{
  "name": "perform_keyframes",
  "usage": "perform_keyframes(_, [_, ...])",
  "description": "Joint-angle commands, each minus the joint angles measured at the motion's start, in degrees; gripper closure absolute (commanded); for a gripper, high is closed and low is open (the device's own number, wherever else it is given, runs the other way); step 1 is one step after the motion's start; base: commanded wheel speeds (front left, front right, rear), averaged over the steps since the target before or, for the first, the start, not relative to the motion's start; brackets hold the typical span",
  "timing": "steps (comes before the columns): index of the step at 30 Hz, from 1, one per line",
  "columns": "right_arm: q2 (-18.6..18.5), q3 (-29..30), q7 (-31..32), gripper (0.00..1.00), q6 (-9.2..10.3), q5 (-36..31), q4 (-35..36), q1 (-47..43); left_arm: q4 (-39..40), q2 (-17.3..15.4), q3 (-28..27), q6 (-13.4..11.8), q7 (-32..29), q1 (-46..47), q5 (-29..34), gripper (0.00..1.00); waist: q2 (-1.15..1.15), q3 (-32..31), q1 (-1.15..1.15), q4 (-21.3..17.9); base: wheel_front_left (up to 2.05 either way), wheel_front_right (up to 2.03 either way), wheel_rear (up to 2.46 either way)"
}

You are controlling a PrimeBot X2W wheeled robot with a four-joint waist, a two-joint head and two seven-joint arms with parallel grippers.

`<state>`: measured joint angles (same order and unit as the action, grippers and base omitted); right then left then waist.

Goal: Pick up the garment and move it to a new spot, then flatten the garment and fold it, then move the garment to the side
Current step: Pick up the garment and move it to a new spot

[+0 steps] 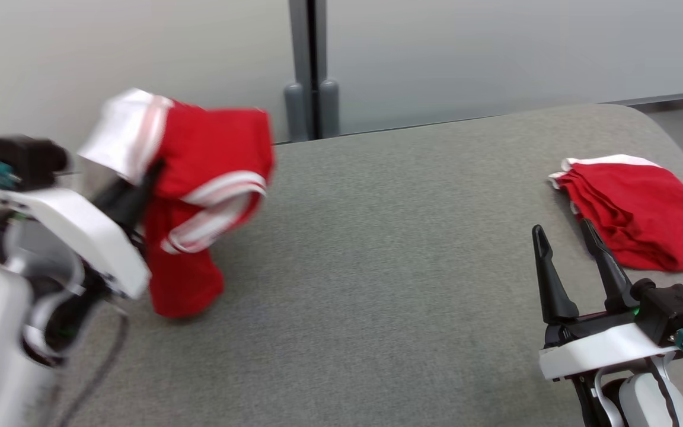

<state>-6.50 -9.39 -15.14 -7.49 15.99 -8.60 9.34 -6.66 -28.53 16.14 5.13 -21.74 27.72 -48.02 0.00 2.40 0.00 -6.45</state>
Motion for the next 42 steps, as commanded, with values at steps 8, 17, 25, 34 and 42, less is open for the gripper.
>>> perform_keyframes(8, [-0.26,-0.41,0.00,0.00,-0.02,-0.17,-0.36,-0.35,1.87,10.54,8.06,-3.23,4.86,-7.77,3.10,1.00,0.00,-0.12,0.00,-7.49,0.00,0.00,0.00])
perform_keyframes(17, [-0.66,-2.38,0.00,0.00,-0.02,0.42,-1.34,1.26,-19.95,21.70,15.18,-0.96,18.84,-4.95,8.98,0.00,0.00,0.48,0.00,-10.86,0.00,0.00,0.00])
perform_keyframes(25, [-0.87,-2.63,0.00,0.00,-0.02,0.30,-2.07,0.71,-29.87,22.98,16.69,1.14,27.41,-0.32,10.45,0.00,0.00,0.16,0.00,-7.66,0.00,0.00,0.00])
perform_keyframes(34, [-1.18,-1.03,0.00,0.00,-0.02,-0.55,-1.18,-1.64,-22.99,15.27,12.34,-2.79,34.47,-3.66,12.34,0.00,0.00,-1.49,0.00,-1.79,0.00,0.00,0.00])
perform_keyframes(42, [-0.54,0.54,0.00,0.00,-0.02,-0.99,-0.14,-4.39,-10.95,10.89,6.23,-9.92,36.84,-15.42,14.13,0.00,0.00,-2.84,0.00,1.95,0.00,0.00,0.00])
